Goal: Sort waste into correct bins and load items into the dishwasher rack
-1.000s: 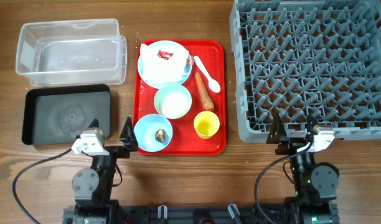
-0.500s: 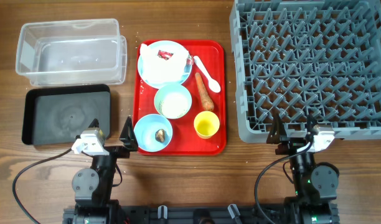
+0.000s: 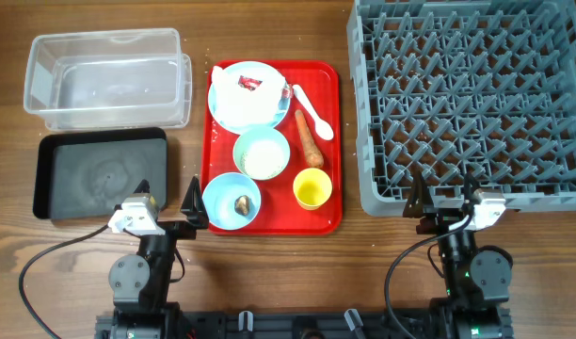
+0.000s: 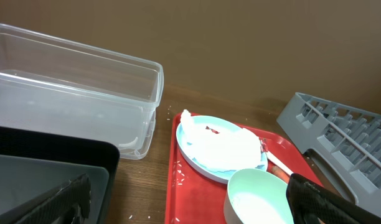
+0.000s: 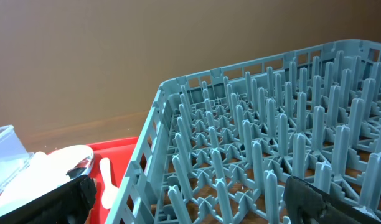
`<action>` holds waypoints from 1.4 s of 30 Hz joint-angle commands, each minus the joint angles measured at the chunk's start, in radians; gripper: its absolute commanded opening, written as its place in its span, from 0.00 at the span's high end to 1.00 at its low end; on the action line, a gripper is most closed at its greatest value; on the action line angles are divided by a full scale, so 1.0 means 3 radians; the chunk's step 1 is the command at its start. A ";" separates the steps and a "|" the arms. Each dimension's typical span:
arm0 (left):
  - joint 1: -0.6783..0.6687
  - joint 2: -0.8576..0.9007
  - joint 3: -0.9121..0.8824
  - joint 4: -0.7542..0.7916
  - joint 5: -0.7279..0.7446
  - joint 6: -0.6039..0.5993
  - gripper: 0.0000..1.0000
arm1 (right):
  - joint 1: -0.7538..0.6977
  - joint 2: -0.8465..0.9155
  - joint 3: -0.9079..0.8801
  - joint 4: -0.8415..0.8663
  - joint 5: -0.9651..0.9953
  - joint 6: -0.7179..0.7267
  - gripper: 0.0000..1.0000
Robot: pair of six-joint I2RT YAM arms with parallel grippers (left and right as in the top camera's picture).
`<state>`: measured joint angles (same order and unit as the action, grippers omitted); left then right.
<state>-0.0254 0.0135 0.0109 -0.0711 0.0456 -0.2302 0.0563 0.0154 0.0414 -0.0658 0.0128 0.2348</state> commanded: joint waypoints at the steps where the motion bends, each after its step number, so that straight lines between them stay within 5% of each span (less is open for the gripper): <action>1: 0.0014 -0.0023 -0.0017 0.0005 -0.0034 -0.0032 0.00 | -0.0001 -0.0027 -0.0011 0.0015 0.0056 0.0027 0.00; 26: 0.0014 0.0153 0.0398 0.0163 0.0118 -0.0028 0.00 | -0.0001 0.0056 0.0337 0.0443 -0.0422 -0.0196 0.00; 33: 0.0013 0.1424 0.1512 0.0043 0.0456 0.0148 0.00 | -0.0001 0.0762 0.1160 0.0211 -0.0627 -0.0361 0.00; 42: -0.0097 0.3780 0.4124 -0.1583 0.0492 0.0492 0.00 | -0.0001 0.2150 0.2776 -0.0853 -0.0950 -0.0523 0.00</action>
<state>-0.0284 0.9543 1.0008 -0.4313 0.1699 -0.1753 0.0563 0.5568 0.7376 -0.2424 -0.2314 0.0998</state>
